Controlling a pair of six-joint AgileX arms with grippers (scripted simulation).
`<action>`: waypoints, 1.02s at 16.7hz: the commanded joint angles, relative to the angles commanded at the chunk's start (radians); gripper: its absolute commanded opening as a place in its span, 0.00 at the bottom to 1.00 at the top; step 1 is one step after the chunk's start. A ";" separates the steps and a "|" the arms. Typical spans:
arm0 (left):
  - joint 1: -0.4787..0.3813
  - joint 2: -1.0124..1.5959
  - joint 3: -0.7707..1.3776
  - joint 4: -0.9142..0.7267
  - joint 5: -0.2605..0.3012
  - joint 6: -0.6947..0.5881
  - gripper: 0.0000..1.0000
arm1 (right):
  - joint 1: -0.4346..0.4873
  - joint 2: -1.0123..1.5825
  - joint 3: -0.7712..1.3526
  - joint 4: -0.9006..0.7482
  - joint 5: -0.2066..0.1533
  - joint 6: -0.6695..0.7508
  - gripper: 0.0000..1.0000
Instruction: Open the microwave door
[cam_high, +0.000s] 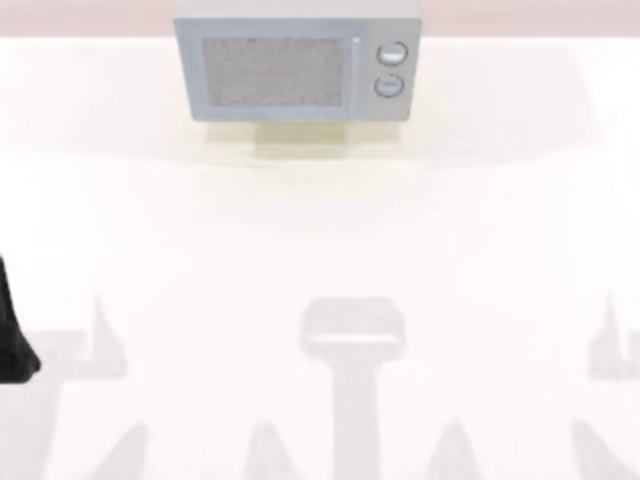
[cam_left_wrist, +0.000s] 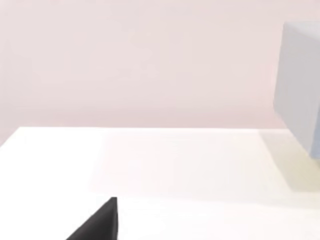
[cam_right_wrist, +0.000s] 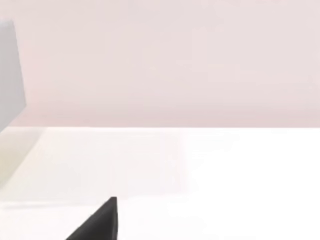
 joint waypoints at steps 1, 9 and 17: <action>0.000 0.000 0.000 0.000 0.000 0.000 1.00 | 0.000 0.000 0.000 0.000 0.000 0.000 1.00; -0.143 0.294 0.273 -0.008 -0.124 -0.071 1.00 | 0.000 0.000 0.000 0.000 0.000 0.000 1.00; -0.450 1.152 0.865 -0.055 -0.403 -0.221 1.00 | 0.000 0.000 0.000 0.000 0.000 0.000 1.00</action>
